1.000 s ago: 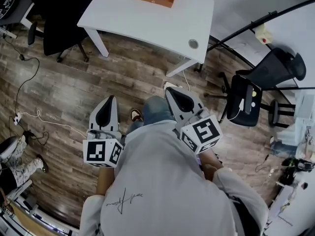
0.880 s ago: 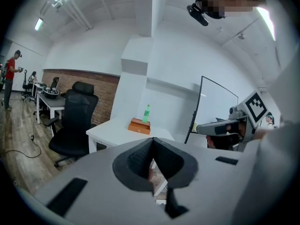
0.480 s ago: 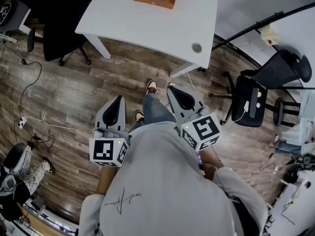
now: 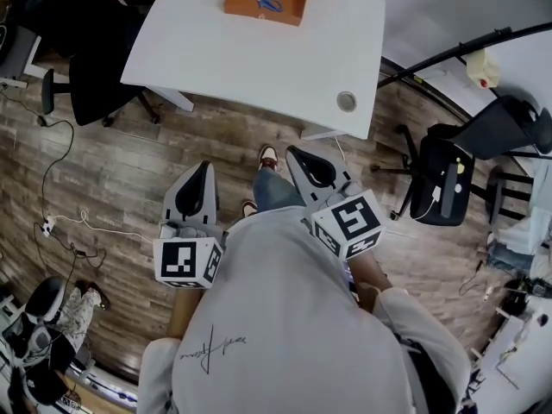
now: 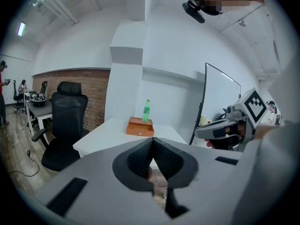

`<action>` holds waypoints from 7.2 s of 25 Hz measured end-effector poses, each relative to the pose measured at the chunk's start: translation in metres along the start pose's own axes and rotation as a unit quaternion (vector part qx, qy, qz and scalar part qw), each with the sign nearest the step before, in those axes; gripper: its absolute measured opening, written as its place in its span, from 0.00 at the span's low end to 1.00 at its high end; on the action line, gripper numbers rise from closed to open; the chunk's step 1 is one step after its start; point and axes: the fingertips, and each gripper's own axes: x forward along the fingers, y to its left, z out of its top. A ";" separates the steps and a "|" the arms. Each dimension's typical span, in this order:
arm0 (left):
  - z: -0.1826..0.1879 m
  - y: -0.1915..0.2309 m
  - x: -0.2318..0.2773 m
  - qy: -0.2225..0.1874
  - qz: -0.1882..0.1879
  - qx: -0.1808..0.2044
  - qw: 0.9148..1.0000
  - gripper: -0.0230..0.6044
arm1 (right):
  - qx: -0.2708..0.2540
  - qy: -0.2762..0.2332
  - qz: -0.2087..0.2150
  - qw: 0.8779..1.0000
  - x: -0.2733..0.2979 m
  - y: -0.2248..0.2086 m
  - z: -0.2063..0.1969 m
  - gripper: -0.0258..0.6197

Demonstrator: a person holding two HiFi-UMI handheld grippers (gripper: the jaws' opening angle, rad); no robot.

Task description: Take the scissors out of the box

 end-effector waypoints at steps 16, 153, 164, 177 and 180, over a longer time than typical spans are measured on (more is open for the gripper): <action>0.041 0.000 0.124 0.006 0.000 -0.005 1.000 0.05 | 0.013 -0.001 0.003 1.000 0.058 -0.108 0.040 0.05; 0.067 0.176 0.402 0.143 -0.231 -0.086 0.959 0.05 | -0.096 0.437 -0.019 0.894 0.420 -0.336 -0.023 0.24; 0.068 0.172 0.403 0.144 -0.231 -0.087 0.958 0.05 | -0.096 0.424 -0.025 0.900 0.421 -0.335 -0.022 0.19; 0.072 0.175 0.400 0.133 -0.227 -0.088 0.961 0.05 | -0.098 0.419 -0.023 0.902 0.415 -0.331 -0.010 0.19; 0.074 0.174 0.400 0.131 -0.231 -0.087 0.960 0.05 | -0.102 0.416 -0.025 0.903 0.412 -0.330 -0.004 0.19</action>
